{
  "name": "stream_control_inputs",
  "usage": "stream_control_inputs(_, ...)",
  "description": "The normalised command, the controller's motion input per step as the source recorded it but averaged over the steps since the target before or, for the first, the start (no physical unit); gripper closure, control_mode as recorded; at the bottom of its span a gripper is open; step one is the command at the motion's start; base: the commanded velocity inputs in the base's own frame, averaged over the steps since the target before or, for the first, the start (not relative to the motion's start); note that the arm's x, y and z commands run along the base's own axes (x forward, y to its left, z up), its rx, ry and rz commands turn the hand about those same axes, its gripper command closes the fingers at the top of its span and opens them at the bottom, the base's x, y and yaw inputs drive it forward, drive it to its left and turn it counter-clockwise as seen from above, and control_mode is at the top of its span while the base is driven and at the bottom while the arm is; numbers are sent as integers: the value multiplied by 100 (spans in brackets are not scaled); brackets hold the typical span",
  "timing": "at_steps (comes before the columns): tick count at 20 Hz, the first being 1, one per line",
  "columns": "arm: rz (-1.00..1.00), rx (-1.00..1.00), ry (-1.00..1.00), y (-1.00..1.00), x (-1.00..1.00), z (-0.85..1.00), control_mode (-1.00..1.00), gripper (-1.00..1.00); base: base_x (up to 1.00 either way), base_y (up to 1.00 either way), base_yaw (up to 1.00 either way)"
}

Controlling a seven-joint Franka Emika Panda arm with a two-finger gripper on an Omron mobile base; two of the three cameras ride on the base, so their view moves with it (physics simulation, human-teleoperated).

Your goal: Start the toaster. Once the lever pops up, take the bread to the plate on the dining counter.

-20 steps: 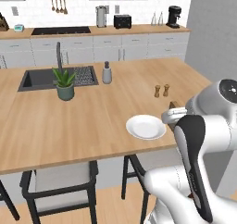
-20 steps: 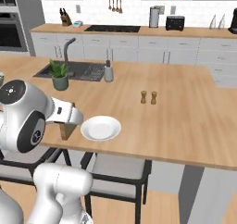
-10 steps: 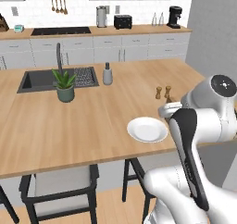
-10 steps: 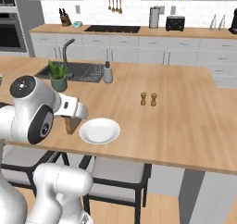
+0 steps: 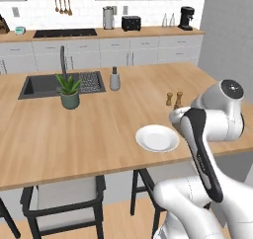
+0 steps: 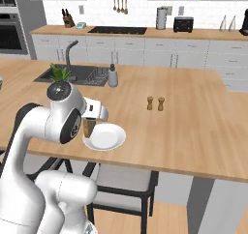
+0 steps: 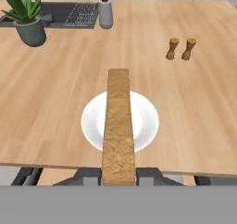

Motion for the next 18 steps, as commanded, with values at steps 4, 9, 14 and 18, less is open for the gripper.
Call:
stream_control_inputs(4,5,2,0,-2,36,-52,-100,100,0,0,0)
stream_control_inputs(9,0,10,1,0,54,-15,-100,100,0,0,0)
stream_control_inputs(14,0,1,7,0,49,-8,-100,100,0,0,0)
stream_control_inputs(18,0,0,14,0,33,-17,-100,100,0,0,0)
